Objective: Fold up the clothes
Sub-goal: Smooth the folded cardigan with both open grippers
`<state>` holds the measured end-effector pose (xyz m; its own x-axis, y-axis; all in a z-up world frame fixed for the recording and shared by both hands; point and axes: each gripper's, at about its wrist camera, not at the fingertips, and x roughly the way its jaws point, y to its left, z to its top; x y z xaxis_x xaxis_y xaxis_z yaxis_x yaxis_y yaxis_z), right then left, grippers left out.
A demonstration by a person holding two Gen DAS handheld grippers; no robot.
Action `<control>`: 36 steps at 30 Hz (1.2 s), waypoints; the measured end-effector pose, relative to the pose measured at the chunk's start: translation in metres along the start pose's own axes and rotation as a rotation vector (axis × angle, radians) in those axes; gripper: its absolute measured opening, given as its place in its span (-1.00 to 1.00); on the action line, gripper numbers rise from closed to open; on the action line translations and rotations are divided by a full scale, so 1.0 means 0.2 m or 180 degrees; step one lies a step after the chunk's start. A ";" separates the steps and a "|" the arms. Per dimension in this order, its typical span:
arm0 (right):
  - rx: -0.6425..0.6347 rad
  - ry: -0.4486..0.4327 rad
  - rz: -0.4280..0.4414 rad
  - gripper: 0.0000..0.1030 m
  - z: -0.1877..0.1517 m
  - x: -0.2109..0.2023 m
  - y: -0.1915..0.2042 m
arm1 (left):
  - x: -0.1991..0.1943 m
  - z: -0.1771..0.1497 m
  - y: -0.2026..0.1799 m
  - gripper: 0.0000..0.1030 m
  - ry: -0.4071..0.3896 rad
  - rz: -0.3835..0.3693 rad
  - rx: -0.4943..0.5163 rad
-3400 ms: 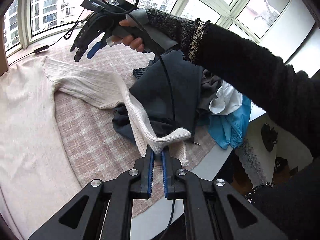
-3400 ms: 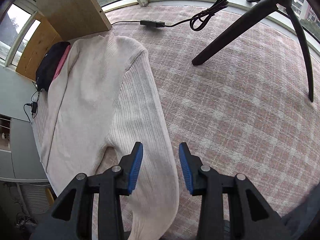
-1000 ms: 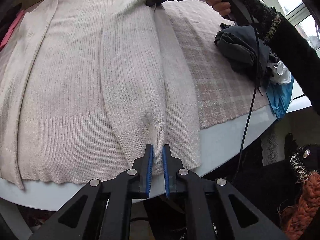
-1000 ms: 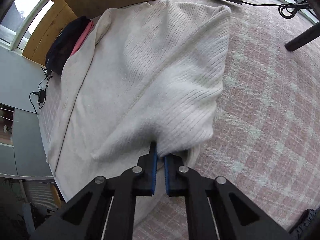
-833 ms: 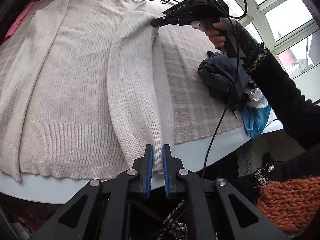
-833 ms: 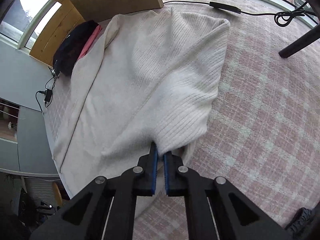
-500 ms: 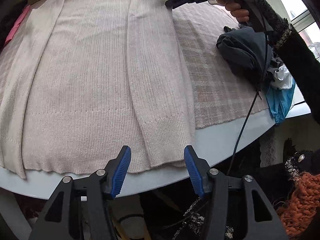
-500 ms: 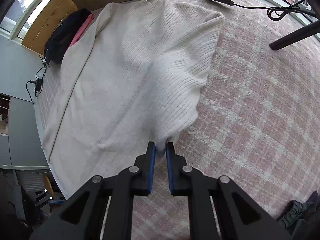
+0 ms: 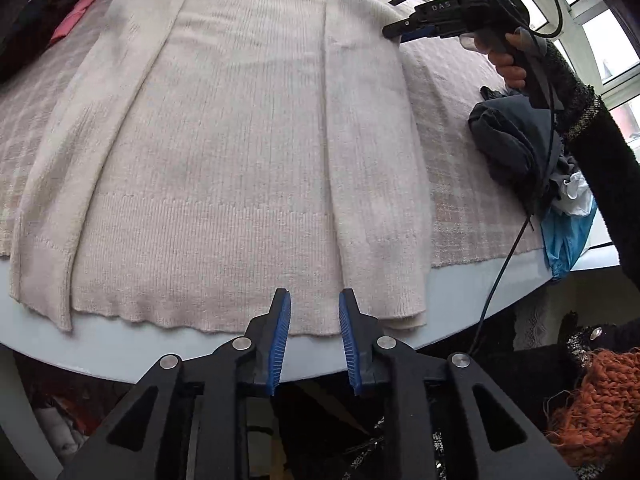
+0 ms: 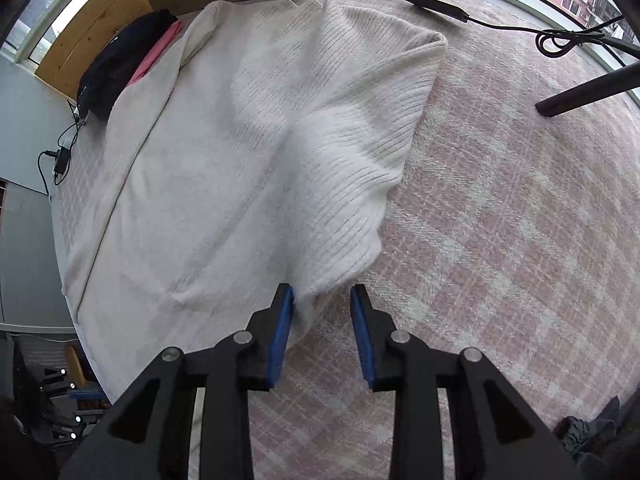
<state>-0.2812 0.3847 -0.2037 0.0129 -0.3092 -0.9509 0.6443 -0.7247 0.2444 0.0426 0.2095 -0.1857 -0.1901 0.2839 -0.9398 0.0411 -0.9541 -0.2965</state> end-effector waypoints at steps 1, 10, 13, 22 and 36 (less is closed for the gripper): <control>-0.0013 0.0007 -0.0013 -0.43 -0.01 0.00 0.02 | 0.00 0.00 0.00 -0.51 0.0030 0.0065 0.0018; 0.0049 0.0001 0.0107 -0.43 -0.05 -0.02 0.16 | 0.14 0.00 -0.40 -0.53 0.0104 -0.0140 0.0941; 0.0052 0.0011 0.0072 -0.43 -0.05 0.01 0.22 | 0.17 0.01 -0.35 -0.82 0.0123 -0.0038 0.0955; -0.0009 -0.0050 0.0010 -0.43 -0.14 -0.02 0.30 | 0.00 0.01 -0.05 -0.65 -0.0063 0.0158 0.0395; -0.0003 -0.0079 0.0090 -0.43 -0.11 -0.06 0.08 | 0.12 -0.01 -0.20 -0.44 0.0047 0.0180 0.0558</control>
<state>-0.2537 0.3911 -0.1930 0.0121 -0.3447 -0.9386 0.6446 -0.7149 0.2709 0.0382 0.2541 -0.1963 -0.1779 0.2293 -0.9570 -0.1206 -0.9702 -0.2101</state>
